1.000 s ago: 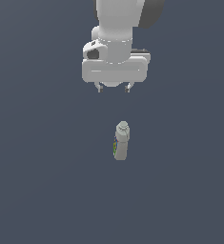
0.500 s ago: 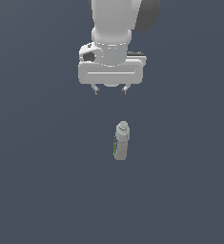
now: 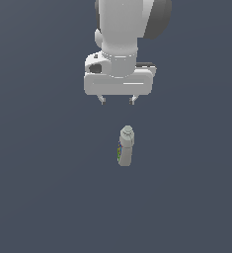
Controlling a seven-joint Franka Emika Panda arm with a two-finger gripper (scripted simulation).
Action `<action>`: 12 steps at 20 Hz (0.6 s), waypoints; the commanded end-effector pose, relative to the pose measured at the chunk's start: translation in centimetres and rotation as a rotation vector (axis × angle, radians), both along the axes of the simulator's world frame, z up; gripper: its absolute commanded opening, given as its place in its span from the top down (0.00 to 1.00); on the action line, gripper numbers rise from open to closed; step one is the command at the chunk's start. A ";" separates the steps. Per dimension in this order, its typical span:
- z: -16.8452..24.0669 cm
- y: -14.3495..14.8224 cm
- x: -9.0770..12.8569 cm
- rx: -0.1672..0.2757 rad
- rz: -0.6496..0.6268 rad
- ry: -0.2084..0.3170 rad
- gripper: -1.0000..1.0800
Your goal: Pick up the object and move it to a goal position.
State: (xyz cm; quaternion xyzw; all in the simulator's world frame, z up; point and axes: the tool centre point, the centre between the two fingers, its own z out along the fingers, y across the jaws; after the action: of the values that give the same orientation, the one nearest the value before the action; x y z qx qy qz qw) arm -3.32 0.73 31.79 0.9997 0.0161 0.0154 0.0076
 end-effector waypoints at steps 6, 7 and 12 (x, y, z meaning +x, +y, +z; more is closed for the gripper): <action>-2.0 1.8 3.6 0.007 0.000 0.018 0.04; -2.3 2.0 4.0 0.008 0.000 0.020 0.04; -3.3 2.8 5.4 0.013 -0.001 0.028 0.04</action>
State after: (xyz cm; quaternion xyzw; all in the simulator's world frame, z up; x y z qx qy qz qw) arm 1.67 3.33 28.76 0.9999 0.0159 0.0023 0.0018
